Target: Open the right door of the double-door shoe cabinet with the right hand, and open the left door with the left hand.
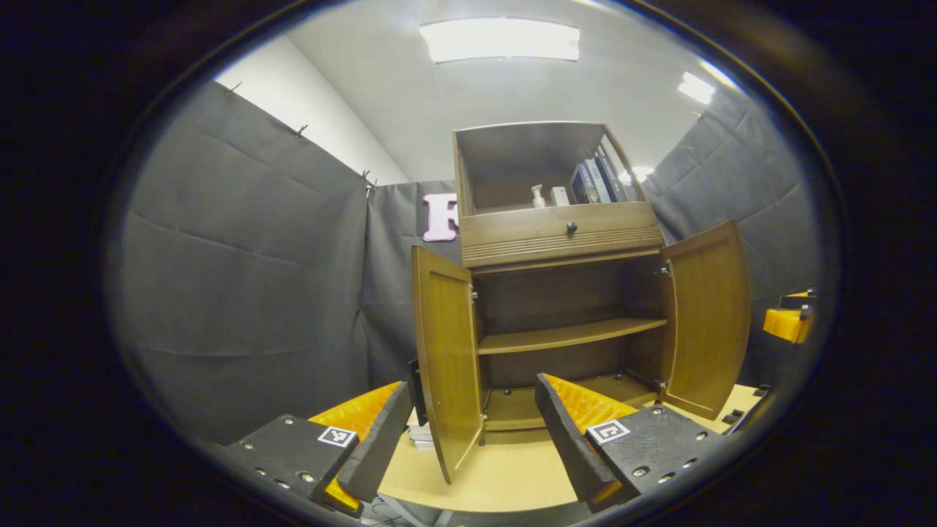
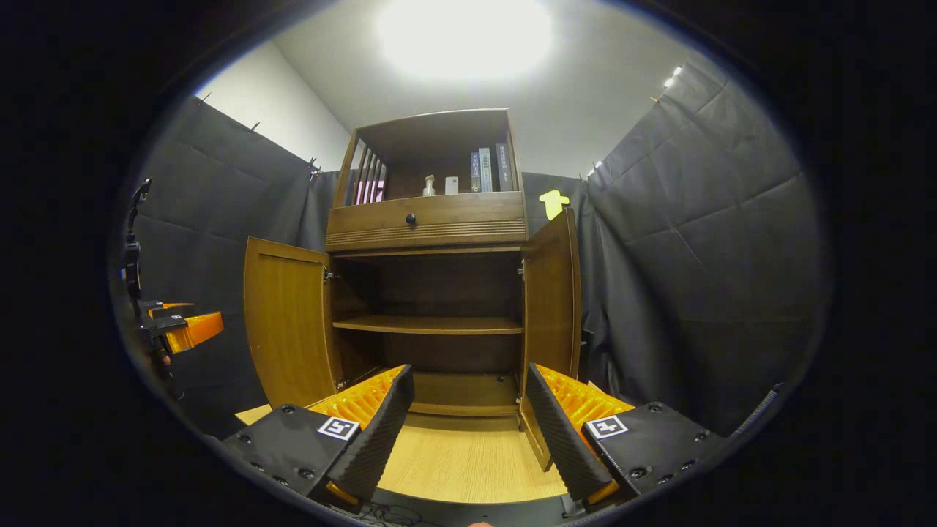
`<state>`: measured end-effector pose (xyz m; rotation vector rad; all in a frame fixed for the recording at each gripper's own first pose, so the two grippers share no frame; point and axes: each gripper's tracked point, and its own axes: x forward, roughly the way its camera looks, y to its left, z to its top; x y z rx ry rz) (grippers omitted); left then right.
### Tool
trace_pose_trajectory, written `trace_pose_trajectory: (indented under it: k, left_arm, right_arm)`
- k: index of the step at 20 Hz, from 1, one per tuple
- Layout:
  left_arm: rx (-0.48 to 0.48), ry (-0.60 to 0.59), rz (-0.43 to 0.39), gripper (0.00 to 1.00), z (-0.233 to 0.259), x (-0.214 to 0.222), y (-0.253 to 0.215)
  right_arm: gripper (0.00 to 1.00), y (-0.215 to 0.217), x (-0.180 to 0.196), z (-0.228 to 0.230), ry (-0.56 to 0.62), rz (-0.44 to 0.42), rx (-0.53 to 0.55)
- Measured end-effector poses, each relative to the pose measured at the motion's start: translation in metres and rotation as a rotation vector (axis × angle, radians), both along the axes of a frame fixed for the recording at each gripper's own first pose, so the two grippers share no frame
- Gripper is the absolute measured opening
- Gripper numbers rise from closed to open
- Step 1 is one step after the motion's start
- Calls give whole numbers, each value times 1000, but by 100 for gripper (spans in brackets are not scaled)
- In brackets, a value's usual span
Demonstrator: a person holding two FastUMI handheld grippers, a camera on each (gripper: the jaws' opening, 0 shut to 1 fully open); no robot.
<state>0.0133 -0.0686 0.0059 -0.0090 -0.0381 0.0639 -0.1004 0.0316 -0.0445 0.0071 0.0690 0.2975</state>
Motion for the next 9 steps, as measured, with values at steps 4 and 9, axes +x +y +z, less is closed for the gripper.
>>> trace_pose_trajectory:
  k: [4,9]
  left_arm:
    - [-3,1,12,100,-1,1,2]
    - [-2,-1,10,100,0,5,2]
  right_arm:
    - [96,0,2,0,0,-1,3]
    - [97,0,4,0,1,-3,2]
